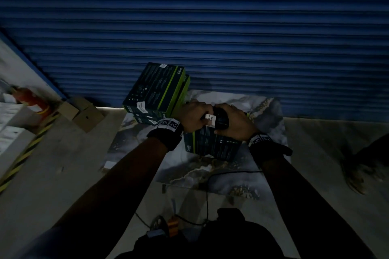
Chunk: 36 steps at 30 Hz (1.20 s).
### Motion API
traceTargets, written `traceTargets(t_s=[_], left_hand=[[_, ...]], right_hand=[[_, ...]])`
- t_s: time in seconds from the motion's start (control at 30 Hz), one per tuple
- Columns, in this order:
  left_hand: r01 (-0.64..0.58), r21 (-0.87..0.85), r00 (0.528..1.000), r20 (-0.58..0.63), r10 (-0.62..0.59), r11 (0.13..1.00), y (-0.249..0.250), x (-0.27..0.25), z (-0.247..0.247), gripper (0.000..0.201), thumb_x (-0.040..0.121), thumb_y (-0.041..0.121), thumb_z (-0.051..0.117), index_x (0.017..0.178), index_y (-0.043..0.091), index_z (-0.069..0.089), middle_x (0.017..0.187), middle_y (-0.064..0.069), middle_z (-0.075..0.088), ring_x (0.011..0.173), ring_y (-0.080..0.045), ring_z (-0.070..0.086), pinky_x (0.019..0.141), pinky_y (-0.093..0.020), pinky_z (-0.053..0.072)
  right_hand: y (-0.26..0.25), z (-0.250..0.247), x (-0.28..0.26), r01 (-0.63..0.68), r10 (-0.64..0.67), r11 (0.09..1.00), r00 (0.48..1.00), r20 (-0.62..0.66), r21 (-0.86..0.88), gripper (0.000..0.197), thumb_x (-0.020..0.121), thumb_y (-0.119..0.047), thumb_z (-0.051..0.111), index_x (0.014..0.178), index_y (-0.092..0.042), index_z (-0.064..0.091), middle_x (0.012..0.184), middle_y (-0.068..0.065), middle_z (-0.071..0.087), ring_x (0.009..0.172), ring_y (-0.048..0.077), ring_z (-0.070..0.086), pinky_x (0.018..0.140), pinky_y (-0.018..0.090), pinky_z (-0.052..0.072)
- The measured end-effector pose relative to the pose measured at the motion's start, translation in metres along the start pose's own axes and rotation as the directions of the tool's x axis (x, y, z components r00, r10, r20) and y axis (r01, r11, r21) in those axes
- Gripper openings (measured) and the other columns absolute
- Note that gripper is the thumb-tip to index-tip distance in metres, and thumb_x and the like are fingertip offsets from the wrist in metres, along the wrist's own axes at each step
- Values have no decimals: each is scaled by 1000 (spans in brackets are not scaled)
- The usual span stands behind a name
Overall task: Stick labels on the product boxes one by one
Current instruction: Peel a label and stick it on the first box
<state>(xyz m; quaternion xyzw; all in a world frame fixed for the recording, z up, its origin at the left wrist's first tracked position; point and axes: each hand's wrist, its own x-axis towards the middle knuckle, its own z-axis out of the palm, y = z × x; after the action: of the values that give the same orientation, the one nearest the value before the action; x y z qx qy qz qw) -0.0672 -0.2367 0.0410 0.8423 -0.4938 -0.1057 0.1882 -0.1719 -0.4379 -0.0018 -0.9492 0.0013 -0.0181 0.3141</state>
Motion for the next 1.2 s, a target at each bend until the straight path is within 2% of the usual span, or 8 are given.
traceTargets(t_s=[0.17, 0.4, 0.63, 0.93, 1.0, 1.1, 1.2], left_hand=[[41, 45, 999, 4, -41, 998, 3, 7, -1, 20, 92, 21, 69, 112, 22, 67, 111, -6, 70, 113, -32, 54, 91, -42, 49], [53, 79, 998, 40, -57, 995, 4, 16, -2, 22, 96, 31, 66, 115, 20, 65, 115, -6, 69, 118, -31, 52, 91, -38, 47], [45, 101, 997, 64, -52, 994, 7, 22, -3, 19, 98, 27, 63, 115, 18, 63, 114, -7, 69, 116, -32, 50, 95, -44, 46], [71, 122, 989, 122, -86, 990, 8, 27, -11, 20, 98, 32, 61, 115, 21, 64, 112, -11, 68, 114, -33, 55, 90, -46, 50], [68, 135, 990, 115, -84, 989, 10, 29, -12, 25, 99, 33, 61, 120, 20, 64, 116, -15, 67, 113, -34, 58, 89, -44, 52], [71, 171, 991, 102, -90, 983, 11, 33, -11, 32, 100, 32, 62, 127, 14, 63, 124, -17, 64, 115, -33, 60, 88, -33, 48], [74, 165, 991, 95, -91, 983, 10, 35, -8, 33, 100, 34, 62, 125, 12, 64, 123, -18, 64, 112, -34, 62, 90, -40, 53]], right_hand=[[0, -1, 1, 9, -9, 1000, 1000, -15, 0, 97, 70, -44, 89, 150, -25, 37, 145, 0, 51, 132, 21, 47, 109, 46, 44], [-5, -4, 2, 28, -29, 999, 999, -44, -23, 88, 70, -37, 90, 143, -23, 44, 135, 1, 57, 122, 21, 53, 101, 44, 48], [-4, -2, 4, 38, -39, 999, 995, -90, -17, 77, 71, -39, 88, 136, -25, 48, 126, 0, 60, 116, 22, 57, 94, 46, 50], [2, 4, 9, 55, -56, 998, 989, -136, -7, 73, 72, -44, 86, 132, -24, 50, 122, 0, 64, 112, 21, 60, 91, 44, 53], [4, 6, 10, 58, -59, 998, 988, -142, -14, 74, 72, -45, 84, 134, -24, 49, 124, 1, 64, 113, 23, 61, 91, 47, 53], [6, 9, 12, 59, -61, 998, 985, -162, -16, 74, 73, -42, 85, 135, -19, 52, 125, 6, 65, 113, 27, 62, 90, 49, 54], [6, 10, 12, 61, -63, 998, 984, -164, -20, 75, 75, -54, 76, 136, -19, 51, 126, 5, 65, 113, 26, 62, 89, 48, 54]])
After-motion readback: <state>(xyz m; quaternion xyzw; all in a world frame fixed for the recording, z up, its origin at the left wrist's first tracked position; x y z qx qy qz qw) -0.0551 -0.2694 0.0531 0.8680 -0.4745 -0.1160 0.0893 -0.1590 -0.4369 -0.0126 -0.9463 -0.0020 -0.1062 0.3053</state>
